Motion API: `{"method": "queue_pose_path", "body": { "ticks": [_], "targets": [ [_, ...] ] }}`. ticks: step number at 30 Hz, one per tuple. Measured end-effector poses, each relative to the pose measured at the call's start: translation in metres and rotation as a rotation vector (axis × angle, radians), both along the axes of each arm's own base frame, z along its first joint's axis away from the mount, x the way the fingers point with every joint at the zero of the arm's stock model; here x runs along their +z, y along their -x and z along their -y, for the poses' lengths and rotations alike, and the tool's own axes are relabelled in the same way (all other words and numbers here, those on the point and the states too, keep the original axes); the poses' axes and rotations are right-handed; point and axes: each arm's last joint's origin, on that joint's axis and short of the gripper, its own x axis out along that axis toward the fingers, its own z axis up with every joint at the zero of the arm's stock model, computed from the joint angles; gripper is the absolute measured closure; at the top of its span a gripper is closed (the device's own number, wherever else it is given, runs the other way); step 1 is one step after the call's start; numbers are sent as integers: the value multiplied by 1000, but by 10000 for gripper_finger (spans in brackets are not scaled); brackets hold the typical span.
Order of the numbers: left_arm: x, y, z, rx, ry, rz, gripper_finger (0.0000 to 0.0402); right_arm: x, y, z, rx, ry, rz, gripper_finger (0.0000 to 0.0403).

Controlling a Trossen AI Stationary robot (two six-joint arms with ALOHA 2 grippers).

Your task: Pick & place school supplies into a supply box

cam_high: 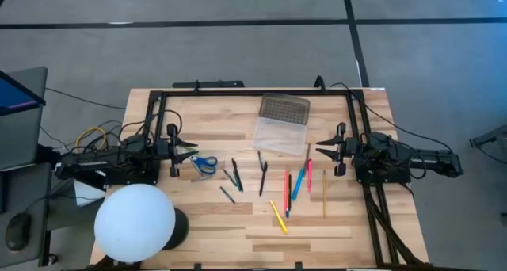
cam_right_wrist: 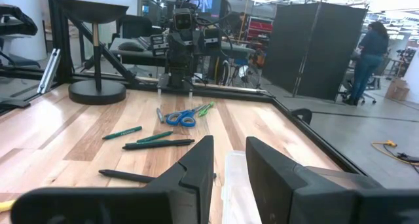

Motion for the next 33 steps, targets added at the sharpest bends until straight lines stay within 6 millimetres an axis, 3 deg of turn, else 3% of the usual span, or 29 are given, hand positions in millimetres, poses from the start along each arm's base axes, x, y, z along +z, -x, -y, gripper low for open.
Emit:
{"method": "queue_pose_path", "body": {
  "ticks": [24,29,33],
  "targets": [
    [0,0,0,-6,162,18,305,7,0,0,-3,3,75,317],
    [0,0,0,-11,231,28,305,10,0,0,4,-166,128,317],
    [4,0,0,-15,231,69,305,11,0,0,7,-145,128,317]
  ]
}}
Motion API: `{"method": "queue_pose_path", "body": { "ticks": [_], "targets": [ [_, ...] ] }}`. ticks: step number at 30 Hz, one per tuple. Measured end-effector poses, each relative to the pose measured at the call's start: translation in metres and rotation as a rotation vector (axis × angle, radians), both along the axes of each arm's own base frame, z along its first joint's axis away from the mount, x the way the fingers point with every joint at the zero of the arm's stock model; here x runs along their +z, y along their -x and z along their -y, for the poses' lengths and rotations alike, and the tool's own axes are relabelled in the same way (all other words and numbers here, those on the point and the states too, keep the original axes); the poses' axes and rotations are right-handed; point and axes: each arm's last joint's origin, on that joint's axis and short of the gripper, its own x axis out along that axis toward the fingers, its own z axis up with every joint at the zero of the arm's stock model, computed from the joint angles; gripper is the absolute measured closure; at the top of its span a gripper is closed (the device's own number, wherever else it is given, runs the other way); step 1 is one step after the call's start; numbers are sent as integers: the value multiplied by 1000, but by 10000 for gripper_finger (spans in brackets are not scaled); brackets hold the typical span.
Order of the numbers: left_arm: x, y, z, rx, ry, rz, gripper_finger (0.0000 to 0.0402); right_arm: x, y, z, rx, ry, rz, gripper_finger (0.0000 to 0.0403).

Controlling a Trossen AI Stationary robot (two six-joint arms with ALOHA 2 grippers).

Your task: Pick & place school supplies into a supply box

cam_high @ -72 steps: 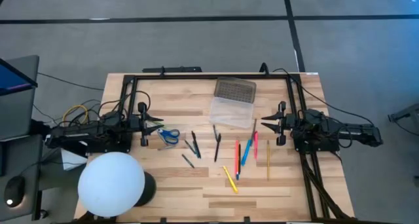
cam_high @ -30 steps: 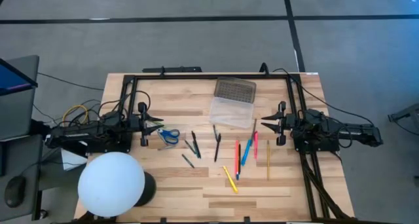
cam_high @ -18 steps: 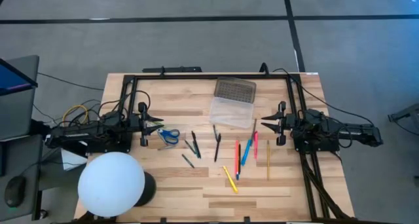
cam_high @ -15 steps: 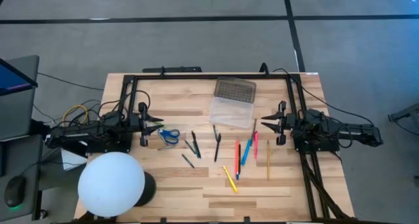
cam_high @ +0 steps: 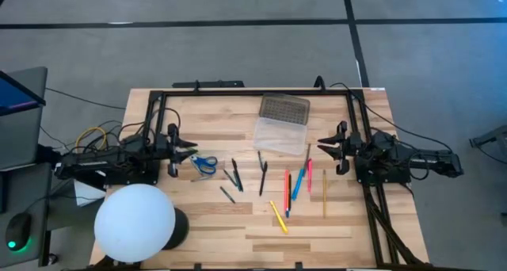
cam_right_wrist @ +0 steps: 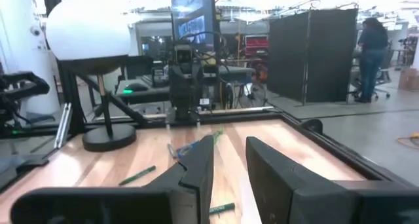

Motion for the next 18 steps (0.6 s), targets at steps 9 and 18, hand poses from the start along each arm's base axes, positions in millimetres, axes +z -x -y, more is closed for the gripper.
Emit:
{"method": "queue_pose_path", "body": {
  "ticks": [9,18],
  "targets": [
    [-1,0,0,-9,76,0,305,8,1,0,-1,8,81,317],
    [-2,0,-3,98,35,-15,305,6,1,0,3,6,58,317]
  ]
}}
